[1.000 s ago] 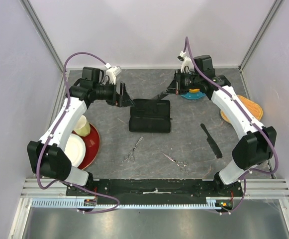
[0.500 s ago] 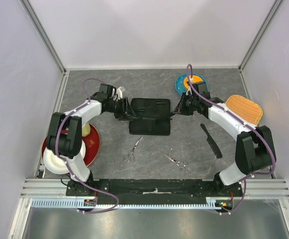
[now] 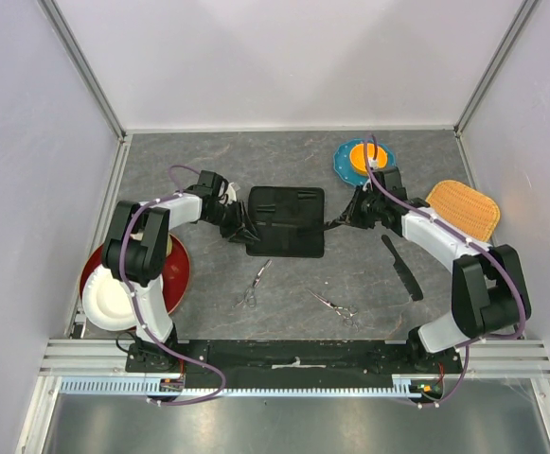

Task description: Sort the hair-cutting tools

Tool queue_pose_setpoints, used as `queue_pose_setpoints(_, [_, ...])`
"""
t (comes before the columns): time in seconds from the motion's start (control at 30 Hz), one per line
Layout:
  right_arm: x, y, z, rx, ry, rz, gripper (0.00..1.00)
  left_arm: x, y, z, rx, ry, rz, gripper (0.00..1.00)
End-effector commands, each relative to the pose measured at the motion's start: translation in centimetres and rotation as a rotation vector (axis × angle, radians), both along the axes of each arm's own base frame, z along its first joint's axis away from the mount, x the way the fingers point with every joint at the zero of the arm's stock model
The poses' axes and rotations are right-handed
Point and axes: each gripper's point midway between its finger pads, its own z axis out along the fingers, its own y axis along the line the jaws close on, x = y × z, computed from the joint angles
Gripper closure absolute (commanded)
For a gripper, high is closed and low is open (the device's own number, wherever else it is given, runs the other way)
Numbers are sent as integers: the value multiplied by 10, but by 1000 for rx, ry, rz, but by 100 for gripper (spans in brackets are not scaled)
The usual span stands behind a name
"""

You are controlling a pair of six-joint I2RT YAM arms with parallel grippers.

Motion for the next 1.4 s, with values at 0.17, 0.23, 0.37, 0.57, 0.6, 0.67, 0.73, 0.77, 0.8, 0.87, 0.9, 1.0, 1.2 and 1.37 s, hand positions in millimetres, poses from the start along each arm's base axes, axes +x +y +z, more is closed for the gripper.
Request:
queue_pose_setpoints(0.17, [-8, -6, -50, -17, 104, -12, 100, -10, 7, -15, 69, 52, 31, 66])
queue_pose_setpoints(0.23, [-4, -1, -53, 13, 114, -15, 100, -10, 7, -15, 70, 52, 31, 66])
queue_pose_setpoints(0.37, [-1, 11, -57, 65, 130, 1, 100, -13, 6, -16, 70, 56, 26, 66])
queue_pose_setpoints(0.57, [-2, 25, -63, 99, 152, 26, 100, -14, 2, -15, 68, 55, 19, 67])
queue_pose_setpoints(0.6, [-4, 28, -67, 102, 165, 28, 100, -14, 2, -15, 66, 55, 17, 67])
queue_pose_setpoints(0.67, [-5, 32, -69, 109, 178, 31, 100, -14, 1, -15, 67, 52, 15, 67])
queue_pose_setpoints(0.73, [-9, 30, -73, 95, 205, 21, 100, -14, 2, -14, 71, 48, 16, 67])
queue_pose_setpoints(0.77, [-10, 28, -73, 82, 205, 20, 100, -13, 2, -14, 71, 47, 18, 67])
queue_pose_setpoints(0.8, [-10, 27, -71, 73, 204, 20, 100, -13, 2, -15, 73, 48, 19, 67])
queue_pose_setpoints(0.87, [-16, 20, -73, 41, 234, 13, 100, -13, 3, -14, 75, 45, 20, 67])
queue_pose_setpoints(0.9, [-17, 18, -72, 21, 230, 21, 100, -13, 3, -15, 80, 45, 20, 67])
queue_pose_setpoints(1.0, [-22, 3, -77, -40, 249, 17, 100, -13, 7, -16, 102, 42, 27, 67])
queue_pose_setpoints(1.2, [-17, -22, -83, -118, 251, 9, 100, -6, 15, -6, 149, -39, 55, 68])
queue_pose_setpoints(1.37, [-3, -9, -80, -72, 215, 58, 100, -4, 18, 0, 157, -72, 64, 69])
